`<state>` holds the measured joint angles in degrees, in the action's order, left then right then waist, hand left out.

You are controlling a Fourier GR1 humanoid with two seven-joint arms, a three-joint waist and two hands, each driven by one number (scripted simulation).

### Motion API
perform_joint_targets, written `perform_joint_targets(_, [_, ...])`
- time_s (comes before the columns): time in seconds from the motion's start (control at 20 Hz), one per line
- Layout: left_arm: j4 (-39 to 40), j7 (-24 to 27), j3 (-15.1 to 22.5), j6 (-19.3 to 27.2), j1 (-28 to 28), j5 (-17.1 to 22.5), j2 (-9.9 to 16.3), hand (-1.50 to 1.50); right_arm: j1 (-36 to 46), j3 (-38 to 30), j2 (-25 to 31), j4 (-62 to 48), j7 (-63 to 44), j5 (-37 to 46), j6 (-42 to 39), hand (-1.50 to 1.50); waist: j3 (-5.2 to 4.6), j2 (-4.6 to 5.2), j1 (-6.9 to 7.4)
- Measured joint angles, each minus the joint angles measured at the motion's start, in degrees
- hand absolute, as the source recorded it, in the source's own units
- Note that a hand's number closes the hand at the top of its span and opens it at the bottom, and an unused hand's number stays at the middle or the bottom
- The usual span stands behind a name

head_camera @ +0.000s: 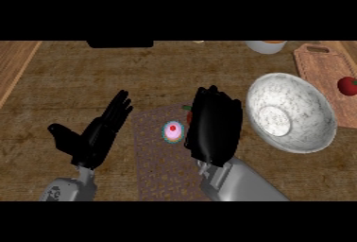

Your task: Pick the bell pepper from the placemat and place it in the bowl

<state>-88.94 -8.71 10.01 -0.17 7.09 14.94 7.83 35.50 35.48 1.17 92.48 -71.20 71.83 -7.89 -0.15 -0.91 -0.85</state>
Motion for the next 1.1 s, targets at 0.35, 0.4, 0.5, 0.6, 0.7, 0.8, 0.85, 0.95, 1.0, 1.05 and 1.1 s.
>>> perform_joint_targets(0.35, [0.0, 0.3, -0.2, -0.5, 0.3, -0.2, 0.2, 0.0, 4.1, -5.4, 0.0, 5.1, 0.5, 3.6, -4.9, 1.5, 0.03, 0.22, 0.28])
perform_joint_targets(0.4, [-0.2, 0.1, -0.2, -0.5, 0.3, -0.2, 0.2, 0.0, 4.1, -6.3, -0.1, 5.6, 0.9, 4.2, -5.5, 1.5, 0.04, 0.25, 0.25])
perform_joint_targets(0.5, [-0.1, 0.3, -0.4, -0.5, 0.2, -0.1, 0.0, 0.0, 4.6, -8.5, 0.0, 5.8, 1.8, 5.4, -6.4, 1.5, 0.05, 0.38, 0.31])
perform_joint_targets(0.6, [-0.3, 0.7, -0.4, -0.9, -0.7, 0.0, 0.0, 0.0, 5.5, -12.4, 0.4, 6.2, 3.6, 6.0, -7.9, 1.5, 0.06, 0.46, 0.36])
perform_joint_targets(0.7, [-0.4, 1.1, -0.4, -1.5, -1.1, 0.0, 0.3, 0.0, 5.1, -15.3, 0.6, 5.9, 5.1, 7.1, -8.6, 1.5, 0.09, 0.57, 0.44])
perform_joint_targets(0.8, [1.2, 0.9, -0.9, -1.4, 0.9, -0.1, 0.0, 0.0, 4.5, -17.8, 0.6, 6.3, 6.5, 8.1, -8.8, 1.5, 0.1, 0.7, 0.3])
perform_joint_targets(0.85, [1.1, 0.9, -1.0, -1.4, 0.8, -0.1, -0.1, 0.0, 4.1, -19.3, 0.9, 6.8, 7.3, 8.2, -9.0, 1.5, 0.11, 0.73, 0.36])
perform_joint_targets(0.95, [1.0, 1.3, -0.3, -1.1, 0.3, -0.9, -0.7, 0.0, 3.4, -22.5, 1.9, 6.2, 9.0, 8.3, -8.9, 1.5, 0.12, 0.79, 0.53])
perform_joint_targets(1.0, [1.2, 1.5, -0.5, -1.3, 0.4, -1.0, -0.5, 0.0, 3.1, -24.3, 2.5, 6.1, 9.9, 8.1, -8.8, 1.5, 0.13, 0.83, 0.57])
perform_joint_targets(1.05, [1.1, 1.4, -0.2, -1.2, 0.5, -1.2, -0.8, 0.0, 3.0, -26.2, 3.3, 5.5, 10.9, 7.7, -8.5, 1.5, 0.14, 0.86, 0.64])
perform_joint_targets(1.1, [0.4, 1.3, -0.2, -1.2, 0.0, -1.3, -0.8, 0.0, 2.7, -27.6, 3.9, 5.1, 11.7, 7.6, -8.2, 1.5, 0.15, 0.87, 0.73])
